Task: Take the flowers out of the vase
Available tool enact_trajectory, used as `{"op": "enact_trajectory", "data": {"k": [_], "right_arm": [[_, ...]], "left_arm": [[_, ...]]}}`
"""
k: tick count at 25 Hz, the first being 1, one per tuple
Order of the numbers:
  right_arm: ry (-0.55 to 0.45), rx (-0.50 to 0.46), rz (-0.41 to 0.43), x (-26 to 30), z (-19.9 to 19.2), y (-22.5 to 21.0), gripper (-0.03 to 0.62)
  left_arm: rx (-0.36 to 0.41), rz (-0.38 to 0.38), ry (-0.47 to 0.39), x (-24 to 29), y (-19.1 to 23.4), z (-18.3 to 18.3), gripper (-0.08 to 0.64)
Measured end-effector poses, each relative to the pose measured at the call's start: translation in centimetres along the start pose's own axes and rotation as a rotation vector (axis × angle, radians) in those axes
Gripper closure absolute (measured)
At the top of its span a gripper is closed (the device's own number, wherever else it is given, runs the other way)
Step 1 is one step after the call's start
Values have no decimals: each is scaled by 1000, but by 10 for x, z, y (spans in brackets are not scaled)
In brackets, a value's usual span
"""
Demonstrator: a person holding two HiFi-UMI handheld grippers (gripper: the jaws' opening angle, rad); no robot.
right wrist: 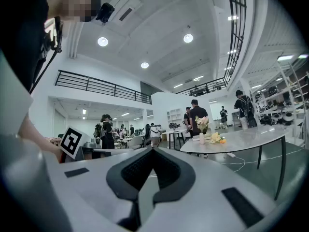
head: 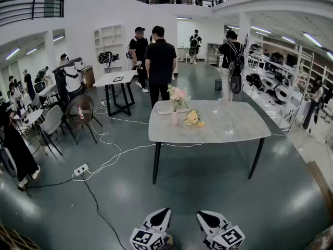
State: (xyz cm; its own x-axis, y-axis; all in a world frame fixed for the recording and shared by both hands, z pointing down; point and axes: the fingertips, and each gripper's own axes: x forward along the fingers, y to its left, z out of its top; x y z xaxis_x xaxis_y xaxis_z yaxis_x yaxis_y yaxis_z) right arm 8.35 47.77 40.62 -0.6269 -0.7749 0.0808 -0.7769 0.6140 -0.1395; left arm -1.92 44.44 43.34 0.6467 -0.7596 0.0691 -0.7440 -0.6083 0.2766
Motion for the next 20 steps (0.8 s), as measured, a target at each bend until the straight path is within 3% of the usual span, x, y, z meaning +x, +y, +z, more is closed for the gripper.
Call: {"op": "enact_trajectory", "data": {"k": [13, 20], "right_arm": [[1, -16, -15, 106, 19, -66, 572], [9, -32, -95, 167, 22, -106, 572]], "left_arm": [[56, -4, 16, 94, 77, 35, 546], [140, -10, 30, 144, 124, 46, 545]]}}
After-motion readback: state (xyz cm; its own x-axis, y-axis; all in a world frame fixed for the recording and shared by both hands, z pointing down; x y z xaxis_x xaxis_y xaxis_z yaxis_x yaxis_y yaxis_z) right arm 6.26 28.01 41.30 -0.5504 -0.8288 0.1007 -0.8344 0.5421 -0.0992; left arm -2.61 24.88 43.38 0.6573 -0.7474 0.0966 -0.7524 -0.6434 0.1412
